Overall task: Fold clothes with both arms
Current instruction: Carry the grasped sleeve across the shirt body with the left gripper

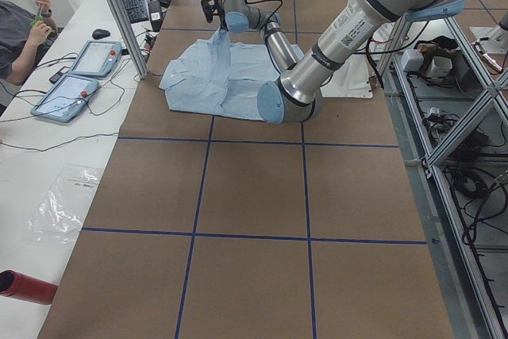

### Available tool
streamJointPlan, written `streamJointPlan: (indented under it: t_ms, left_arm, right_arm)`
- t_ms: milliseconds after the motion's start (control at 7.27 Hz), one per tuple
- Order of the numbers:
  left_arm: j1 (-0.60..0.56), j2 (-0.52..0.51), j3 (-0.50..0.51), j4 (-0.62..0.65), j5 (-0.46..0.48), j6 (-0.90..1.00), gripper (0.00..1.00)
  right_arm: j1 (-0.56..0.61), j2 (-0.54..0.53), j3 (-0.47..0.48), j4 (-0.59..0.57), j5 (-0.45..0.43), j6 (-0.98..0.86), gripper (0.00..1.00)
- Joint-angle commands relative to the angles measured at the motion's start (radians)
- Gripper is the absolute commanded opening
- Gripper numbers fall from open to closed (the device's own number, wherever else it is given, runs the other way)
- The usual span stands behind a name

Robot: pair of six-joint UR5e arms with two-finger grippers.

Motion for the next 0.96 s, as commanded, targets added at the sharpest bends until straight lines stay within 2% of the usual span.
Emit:
streamJointPlan:
  t_ms: [0,275,413,550,826]
  left_arm:
    - [0.039,-0.001,0.083,-0.089,0.050,-0.016,0.00]
    - [0.133,-0.067,0.323,-0.293,0.191,-0.047,0.00]
    - [0.240,-0.154,0.418,-0.300,0.278,-0.050,0.00]
    - [0.349,-0.202,0.492,-0.325,0.396,-0.014,0.99]
    - [0.359,-0.166,0.456,-0.356,0.404,0.097,1.00]
  right_arm:
    - [-0.001,0.001,-0.004,0.000,-0.001,0.003,1.00]
    - [-0.003,0.004,-0.008,0.000,-0.001,0.003,1.00]
    - [-0.003,0.009,-0.014,0.000,0.000,0.006,1.00]
    - [-0.004,0.013,-0.011,0.002,0.002,0.008,1.00]
    - [-0.004,0.018,-0.011,0.003,0.003,0.011,1.00]
